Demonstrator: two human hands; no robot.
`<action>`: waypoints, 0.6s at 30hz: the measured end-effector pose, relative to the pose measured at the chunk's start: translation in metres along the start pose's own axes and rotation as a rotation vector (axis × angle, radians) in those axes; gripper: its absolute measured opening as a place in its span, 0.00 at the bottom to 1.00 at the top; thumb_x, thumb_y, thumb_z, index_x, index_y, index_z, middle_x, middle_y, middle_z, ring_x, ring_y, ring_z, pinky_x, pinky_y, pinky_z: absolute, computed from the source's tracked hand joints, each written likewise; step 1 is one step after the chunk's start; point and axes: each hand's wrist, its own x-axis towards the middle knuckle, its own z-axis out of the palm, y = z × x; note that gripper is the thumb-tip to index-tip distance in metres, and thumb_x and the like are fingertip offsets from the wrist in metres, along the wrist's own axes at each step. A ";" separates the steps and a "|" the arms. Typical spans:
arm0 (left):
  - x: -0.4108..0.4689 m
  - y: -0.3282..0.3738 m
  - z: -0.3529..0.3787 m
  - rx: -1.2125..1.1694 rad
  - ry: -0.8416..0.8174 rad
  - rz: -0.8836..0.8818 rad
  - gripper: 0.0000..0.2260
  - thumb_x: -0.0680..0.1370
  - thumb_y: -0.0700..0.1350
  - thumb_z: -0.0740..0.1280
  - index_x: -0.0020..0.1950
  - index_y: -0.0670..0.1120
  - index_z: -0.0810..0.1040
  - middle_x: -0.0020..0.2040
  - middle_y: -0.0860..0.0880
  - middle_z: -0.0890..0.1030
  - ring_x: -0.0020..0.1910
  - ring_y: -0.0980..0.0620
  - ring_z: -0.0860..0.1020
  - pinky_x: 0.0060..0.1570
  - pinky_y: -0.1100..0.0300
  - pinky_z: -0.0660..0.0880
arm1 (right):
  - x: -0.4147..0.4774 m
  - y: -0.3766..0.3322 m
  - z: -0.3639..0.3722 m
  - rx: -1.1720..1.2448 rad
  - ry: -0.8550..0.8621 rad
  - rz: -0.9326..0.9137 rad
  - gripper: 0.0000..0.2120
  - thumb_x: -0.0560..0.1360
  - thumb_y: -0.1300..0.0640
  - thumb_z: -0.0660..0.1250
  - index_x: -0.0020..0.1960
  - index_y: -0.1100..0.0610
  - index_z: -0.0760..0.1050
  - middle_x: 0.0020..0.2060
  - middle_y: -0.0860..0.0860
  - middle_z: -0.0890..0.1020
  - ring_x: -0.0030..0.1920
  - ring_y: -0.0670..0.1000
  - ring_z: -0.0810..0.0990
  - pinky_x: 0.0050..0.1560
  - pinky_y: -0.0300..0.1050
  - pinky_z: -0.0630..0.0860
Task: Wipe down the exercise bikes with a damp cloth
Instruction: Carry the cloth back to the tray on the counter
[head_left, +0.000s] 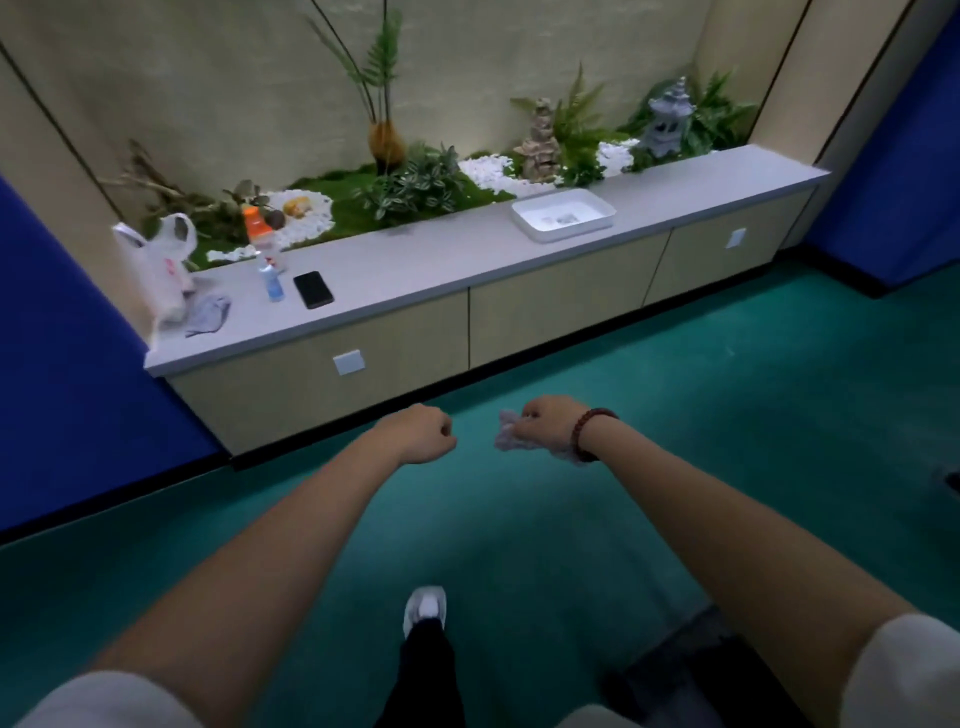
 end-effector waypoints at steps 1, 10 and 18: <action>0.023 0.001 -0.008 0.008 -0.008 0.027 0.12 0.77 0.50 0.59 0.52 0.44 0.77 0.55 0.43 0.79 0.52 0.44 0.76 0.53 0.53 0.74 | 0.015 0.007 -0.008 0.020 -0.001 0.020 0.16 0.76 0.43 0.58 0.42 0.56 0.74 0.48 0.57 0.82 0.40 0.55 0.78 0.40 0.46 0.75; 0.225 0.016 -0.107 0.141 -0.038 0.290 0.13 0.78 0.49 0.59 0.54 0.43 0.77 0.54 0.42 0.79 0.52 0.44 0.77 0.52 0.53 0.74 | 0.149 0.044 -0.118 0.080 0.100 0.191 0.16 0.78 0.45 0.56 0.49 0.56 0.74 0.44 0.53 0.76 0.32 0.48 0.71 0.30 0.40 0.66; 0.362 0.077 -0.169 0.172 -0.016 0.513 0.14 0.78 0.48 0.58 0.53 0.42 0.77 0.53 0.42 0.79 0.51 0.44 0.76 0.49 0.54 0.73 | 0.210 0.096 -0.174 0.357 0.225 0.407 0.15 0.74 0.43 0.61 0.34 0.51 0.69 0.33 0.44 0.74 0.38 0.54 0.75 0.40 0.48 0.75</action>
